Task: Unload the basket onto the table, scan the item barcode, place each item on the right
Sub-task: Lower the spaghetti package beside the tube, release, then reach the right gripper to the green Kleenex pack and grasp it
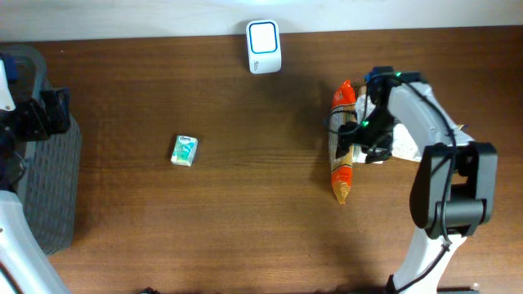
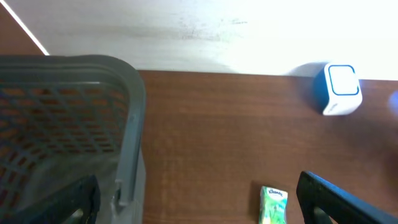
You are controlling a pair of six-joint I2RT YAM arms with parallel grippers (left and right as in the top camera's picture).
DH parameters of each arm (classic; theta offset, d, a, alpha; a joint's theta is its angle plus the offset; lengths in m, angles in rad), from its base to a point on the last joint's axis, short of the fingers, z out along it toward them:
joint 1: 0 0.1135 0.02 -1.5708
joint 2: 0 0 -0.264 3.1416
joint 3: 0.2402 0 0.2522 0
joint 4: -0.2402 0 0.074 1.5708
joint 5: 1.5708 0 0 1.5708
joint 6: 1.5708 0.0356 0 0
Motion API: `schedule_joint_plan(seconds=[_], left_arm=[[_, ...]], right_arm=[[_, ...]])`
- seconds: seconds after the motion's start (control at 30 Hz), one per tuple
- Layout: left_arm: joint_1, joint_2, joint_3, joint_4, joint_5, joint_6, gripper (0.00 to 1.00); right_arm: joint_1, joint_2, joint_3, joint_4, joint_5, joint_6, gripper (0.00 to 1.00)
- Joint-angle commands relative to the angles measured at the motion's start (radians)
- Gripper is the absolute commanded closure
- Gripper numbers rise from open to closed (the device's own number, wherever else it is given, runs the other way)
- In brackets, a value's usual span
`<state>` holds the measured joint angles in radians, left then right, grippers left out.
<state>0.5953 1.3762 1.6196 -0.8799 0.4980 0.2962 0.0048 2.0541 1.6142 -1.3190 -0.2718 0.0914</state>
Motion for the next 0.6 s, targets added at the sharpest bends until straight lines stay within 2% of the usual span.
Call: schedule_joint_plan(seconds=[0.0, 0.03, 0.1, 0.13, 0.2, 0.23, 0.27, 0.33, 0.47, 0.57], left_arm=[[0.003, -0.01, 0.01, 0.004, 0.011, 0.012, 0.01], [0.003, -0.01, 0.01, 0.004, 0.011, 0.012, 0.01], [0.003, -0.01, 0.01, 0.004, 0.011, 0.012, 0.01], [0.003, -0.01, 0.01, 0.004, 0.011, 0.012, 0.01], [0.003, -0.01, 0.01, 0.004, 0.011, 0.012, 0.01], [0.003, -0.01, 0.01, 0.004, 0.011, 0.012, 0.01], [0.003, -0.01, 0.01, 0.004, 0.011, 0.012, 0.01], [0.003, -0.01, 0.01, 0.004, 0.011, 0.012, 0.0], [0.003, -0.01, 0.01, 0.004, 0.011, 0.012, 0.01], [0.003, -0.01, 0.01, 0.004, 0.011, 0.012, 0.01]], right_arm=[[-0.028, -0.039, 0.256, -0.151, -0.176, -0.196, 0.23], [-0.01, -0.039, 0.35, -0.18, -0.236, -0.215, 0.24], [0.055, -0.039, 0.402, -0.109, -0.389, -0.213, 0.3], [0.108, -0.035, 0.397, -0.026, -0.423, -0.159, 0.3], [0.28, -0.001, 0.38, 0.215, -0.42, 0.044, 0.31], [0.341, 0.018, 0.38, 0.29, -0.392, 0.116, 0.3], [0.443, 0.057, 0.38, 0.399, -0.271, 0.242, 0.3], [0.566, 0.116, 0.38, 0.519, -0.135, 0.338, 0.32], [0.741, 0.247, 0.38, 0.687, 0.076, 0.382, 0.41], [0.774, 0.312, 0.38, 0.718, 0.101, 0.381, 0.43]])
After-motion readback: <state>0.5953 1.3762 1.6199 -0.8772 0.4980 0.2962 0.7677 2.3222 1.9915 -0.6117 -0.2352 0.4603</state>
